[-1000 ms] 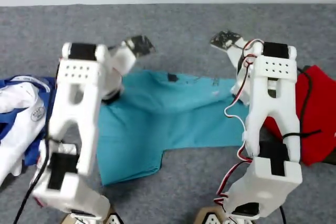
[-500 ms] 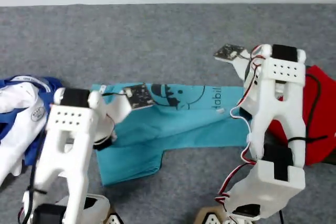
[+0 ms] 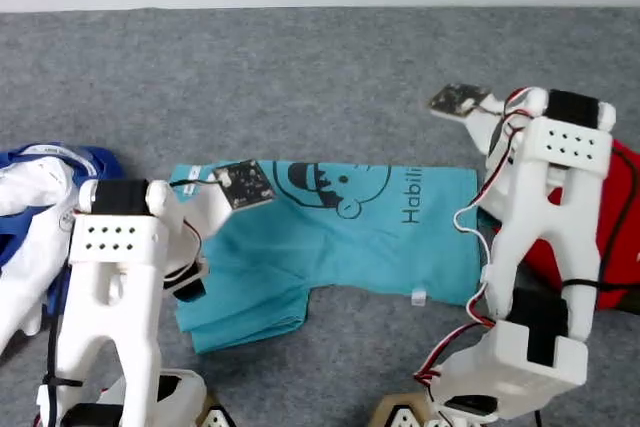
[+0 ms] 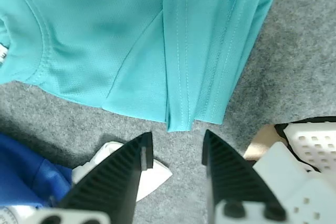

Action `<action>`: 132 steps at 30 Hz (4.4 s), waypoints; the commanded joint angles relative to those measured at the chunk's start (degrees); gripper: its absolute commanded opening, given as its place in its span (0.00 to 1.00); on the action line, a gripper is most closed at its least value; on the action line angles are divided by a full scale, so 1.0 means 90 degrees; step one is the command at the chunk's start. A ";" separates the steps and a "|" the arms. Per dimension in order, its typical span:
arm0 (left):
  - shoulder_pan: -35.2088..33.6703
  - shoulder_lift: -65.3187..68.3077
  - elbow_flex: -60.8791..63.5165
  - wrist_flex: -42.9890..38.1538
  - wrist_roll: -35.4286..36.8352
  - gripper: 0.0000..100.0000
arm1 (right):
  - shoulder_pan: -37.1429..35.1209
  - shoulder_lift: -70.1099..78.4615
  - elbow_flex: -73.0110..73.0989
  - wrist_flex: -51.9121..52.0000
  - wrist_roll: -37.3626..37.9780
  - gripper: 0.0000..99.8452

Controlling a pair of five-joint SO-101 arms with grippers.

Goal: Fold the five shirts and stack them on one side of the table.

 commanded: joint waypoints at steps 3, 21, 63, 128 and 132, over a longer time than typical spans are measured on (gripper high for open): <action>-0.0020 -0.0117 -0.1079 -0.0166 0.0342 0.16 | -0.0210 -0.0317 -0.0508 -0.0200 -0.0234 0.28; -0.0020 0.1836 -0.1148 -0.3009 0.4054 0.00 | -0.1226 0.2662 -0.0527 -0.3502 -0.2208 0.01; 0.0010 0.1817 -0.1148 -0.3018 0.4015 0.00 | -0.1050 0.5114 -0.5158 -0.1626 -0.4112 0.11; 0.0029 0.1827 -0.0884 -0.2999 0.4015 0.00 | -0.0611 0.6051 -0.6701 -0.0679 -0.4357 0.08; 0.0029 0.1827 -0.0884 -0.2999 0.4015 0.00 | -0.0601 0.6090 -0.6711 -0.0679 -0.4357 0.07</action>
